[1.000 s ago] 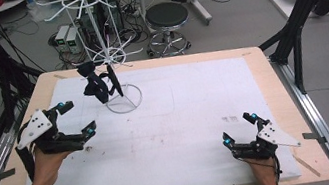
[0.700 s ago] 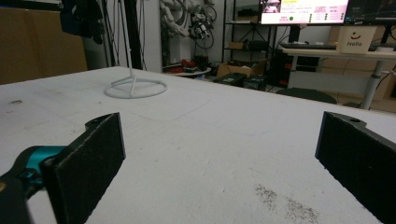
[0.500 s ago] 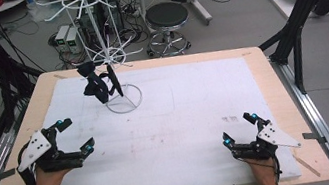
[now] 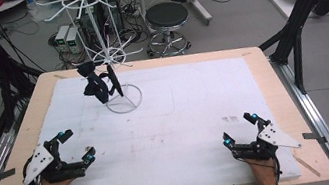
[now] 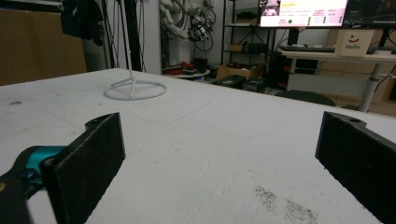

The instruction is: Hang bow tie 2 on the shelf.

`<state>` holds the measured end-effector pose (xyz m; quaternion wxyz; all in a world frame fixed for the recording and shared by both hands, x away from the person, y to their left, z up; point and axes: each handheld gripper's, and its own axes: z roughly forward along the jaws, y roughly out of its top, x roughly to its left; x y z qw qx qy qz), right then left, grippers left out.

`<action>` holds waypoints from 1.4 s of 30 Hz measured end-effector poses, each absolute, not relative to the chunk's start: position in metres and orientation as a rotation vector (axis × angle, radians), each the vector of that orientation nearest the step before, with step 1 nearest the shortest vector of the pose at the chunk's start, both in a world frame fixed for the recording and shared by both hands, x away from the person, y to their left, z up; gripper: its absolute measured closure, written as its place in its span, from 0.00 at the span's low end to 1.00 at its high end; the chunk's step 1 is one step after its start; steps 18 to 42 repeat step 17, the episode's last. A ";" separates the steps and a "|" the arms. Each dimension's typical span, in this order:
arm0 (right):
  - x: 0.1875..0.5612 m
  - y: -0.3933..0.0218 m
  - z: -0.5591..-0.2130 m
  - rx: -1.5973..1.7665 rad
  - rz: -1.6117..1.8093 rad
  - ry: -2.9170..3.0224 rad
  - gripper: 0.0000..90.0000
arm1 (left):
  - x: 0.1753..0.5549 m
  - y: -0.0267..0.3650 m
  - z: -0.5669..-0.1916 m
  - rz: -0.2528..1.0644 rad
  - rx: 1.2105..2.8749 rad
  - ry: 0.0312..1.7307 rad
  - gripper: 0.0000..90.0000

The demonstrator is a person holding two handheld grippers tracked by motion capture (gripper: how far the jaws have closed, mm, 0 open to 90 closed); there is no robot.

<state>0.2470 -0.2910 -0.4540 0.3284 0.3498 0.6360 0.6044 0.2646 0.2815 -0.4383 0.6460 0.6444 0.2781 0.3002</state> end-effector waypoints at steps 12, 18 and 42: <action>0.247 -0.291 -0.454 0.915 1.582 1.665 0.01 | 0.263 0.284 -0.451 0.678 1.450 0.656 0.02; 0.247 -0.291 -0.454 0.906 1.578 1.663 0.01 | 0.262 0.285 -0.450 0.682 1.445 0.655 0.02; 0.247 -0.291 -0.454 0.906 1.578 1.663 0.01 | 0.262 0.285 -0.450 0.682 1.445 0.655 0.02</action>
